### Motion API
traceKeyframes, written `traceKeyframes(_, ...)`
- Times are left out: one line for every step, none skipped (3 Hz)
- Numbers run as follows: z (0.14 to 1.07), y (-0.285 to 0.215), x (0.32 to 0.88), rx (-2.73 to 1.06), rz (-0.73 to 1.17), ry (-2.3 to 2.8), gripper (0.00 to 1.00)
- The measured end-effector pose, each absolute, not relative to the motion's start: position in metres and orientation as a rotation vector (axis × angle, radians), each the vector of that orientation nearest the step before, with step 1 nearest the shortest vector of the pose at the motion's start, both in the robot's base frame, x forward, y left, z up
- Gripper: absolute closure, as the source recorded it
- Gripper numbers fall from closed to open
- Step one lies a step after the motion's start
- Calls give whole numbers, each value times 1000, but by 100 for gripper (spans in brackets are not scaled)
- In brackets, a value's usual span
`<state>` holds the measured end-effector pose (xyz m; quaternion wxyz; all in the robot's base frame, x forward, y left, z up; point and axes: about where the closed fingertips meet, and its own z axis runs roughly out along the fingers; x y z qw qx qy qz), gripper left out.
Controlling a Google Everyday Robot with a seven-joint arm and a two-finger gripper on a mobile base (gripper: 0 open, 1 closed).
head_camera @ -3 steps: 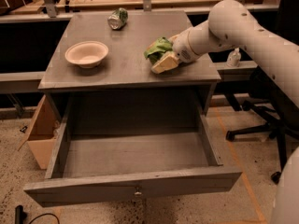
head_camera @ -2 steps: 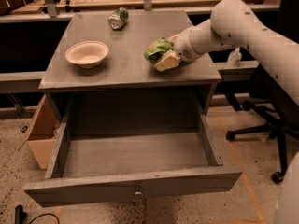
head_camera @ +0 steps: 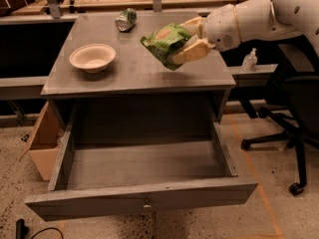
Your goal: Place green rice chip bag into top drawer
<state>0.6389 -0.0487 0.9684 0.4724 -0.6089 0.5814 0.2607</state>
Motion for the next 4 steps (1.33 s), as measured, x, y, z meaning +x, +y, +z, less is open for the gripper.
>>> traceKeyframes(966, -42, 617, -1548, 722, 1403, 100)
traceKeyframes(966, -41, 617, -1550, 720, 1404, 100)
traceKeyframes(959, -18, 585, -1529, 778, 1385, 100)
traceKeyframes(969, -1, 544, -1408, 795, 1359, 100)
